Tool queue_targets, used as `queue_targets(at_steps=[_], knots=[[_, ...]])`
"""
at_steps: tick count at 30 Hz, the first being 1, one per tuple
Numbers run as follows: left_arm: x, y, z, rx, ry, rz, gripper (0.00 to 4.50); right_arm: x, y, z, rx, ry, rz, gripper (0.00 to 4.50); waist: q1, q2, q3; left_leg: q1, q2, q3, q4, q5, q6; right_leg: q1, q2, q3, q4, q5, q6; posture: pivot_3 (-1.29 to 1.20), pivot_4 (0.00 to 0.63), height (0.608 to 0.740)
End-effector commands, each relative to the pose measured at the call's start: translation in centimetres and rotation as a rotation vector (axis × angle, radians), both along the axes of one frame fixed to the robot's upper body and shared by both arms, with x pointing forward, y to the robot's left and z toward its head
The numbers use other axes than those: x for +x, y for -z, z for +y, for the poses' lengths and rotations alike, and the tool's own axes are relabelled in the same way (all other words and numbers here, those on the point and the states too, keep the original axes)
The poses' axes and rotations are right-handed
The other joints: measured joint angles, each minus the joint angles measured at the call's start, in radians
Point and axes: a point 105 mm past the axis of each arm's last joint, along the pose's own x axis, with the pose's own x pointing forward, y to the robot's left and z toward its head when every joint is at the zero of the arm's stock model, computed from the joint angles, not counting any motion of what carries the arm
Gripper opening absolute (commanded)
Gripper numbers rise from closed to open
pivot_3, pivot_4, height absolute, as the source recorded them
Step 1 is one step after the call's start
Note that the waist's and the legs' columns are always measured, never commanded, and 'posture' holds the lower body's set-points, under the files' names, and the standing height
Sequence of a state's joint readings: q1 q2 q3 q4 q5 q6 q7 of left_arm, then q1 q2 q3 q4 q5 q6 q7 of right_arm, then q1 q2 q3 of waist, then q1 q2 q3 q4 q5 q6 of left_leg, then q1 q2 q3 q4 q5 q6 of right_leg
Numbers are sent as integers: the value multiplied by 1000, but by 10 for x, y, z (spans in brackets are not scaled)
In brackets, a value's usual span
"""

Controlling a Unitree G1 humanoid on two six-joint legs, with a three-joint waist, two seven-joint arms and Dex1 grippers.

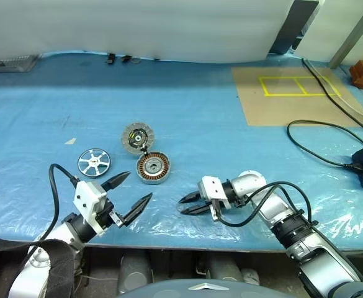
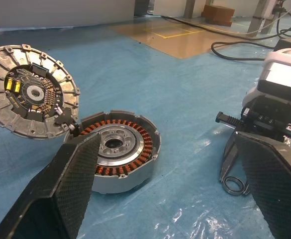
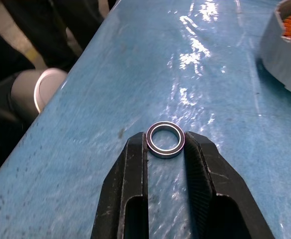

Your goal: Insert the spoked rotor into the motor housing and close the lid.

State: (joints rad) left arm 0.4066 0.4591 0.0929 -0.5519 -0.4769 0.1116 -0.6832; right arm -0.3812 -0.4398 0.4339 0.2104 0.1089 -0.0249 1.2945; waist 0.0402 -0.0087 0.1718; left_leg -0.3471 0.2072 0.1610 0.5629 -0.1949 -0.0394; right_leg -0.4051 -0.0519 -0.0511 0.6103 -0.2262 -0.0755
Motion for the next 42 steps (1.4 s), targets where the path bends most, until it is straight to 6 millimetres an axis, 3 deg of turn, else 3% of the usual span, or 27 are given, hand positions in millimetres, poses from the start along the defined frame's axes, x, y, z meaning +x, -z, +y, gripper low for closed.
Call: queue_targets(at_steps=[1, 8, 13, 23, 32, 38, 42], knots=[[1, -13, 10, 2, -37, -62, 4500, 16, -56, 17, 165, 47, 7, 651, -2, 0, 0, 0, 0, 0, 0, 0, 0, -1, 0, 0, 0, 0, 0, 0, 150, 740], [2, -13, 15, 1, -72, -74, 4500, 24, -114, 47, 302, 41, 75, 651, 3, 0, 0, 2, 0, -1, -1, 0, 0, -1, 0, 0, -1, 3, -5, 0, 150, 740], [1, -9, 12, -2, -91, -75, 4500, 43, -124, 71, 278, 116, 83, 651, 2, 0, 0, 1, 0, -1, -1, 0, 0, -2, 0, 0, -1, 4, -6, 0, 150, 740], [3, -14, 15, 7, -144, -118, 4500, 66, -85, 87, 56, 148, 61, 651, 1, 1, 0, -1, 0, -1, -1, 0, -1, -4, 0, -1, -1, 4, -7, 0, 150, 740], [-4, -12, 18, 9, -177, -115, 4500, 74, -52, 79, -66, 130, 0, 651, 1, 1, 1, -2, 0, -1, 0, 0, -1, -4, 0, -1, 0, 4, -7, 0, 150, 740], [0, -15, 17, 8, -175, -128, 4500, 82, -50, 76, -90, 135, -67, 651, 1, 1, 1, 0, 0, -1, 0, 0, 0, -3, 0, -1, 1, 4, -7, 0, 150, 740], [2, -15, 17, 8, -168, -130, 4500, 87, -62, 77, -78, 128, -101, 651, 1, 1, 1, -1, 0, -1, 0, 0, 0, -3, 0, -1, 1, 4, -7, 0, 150, 740]])
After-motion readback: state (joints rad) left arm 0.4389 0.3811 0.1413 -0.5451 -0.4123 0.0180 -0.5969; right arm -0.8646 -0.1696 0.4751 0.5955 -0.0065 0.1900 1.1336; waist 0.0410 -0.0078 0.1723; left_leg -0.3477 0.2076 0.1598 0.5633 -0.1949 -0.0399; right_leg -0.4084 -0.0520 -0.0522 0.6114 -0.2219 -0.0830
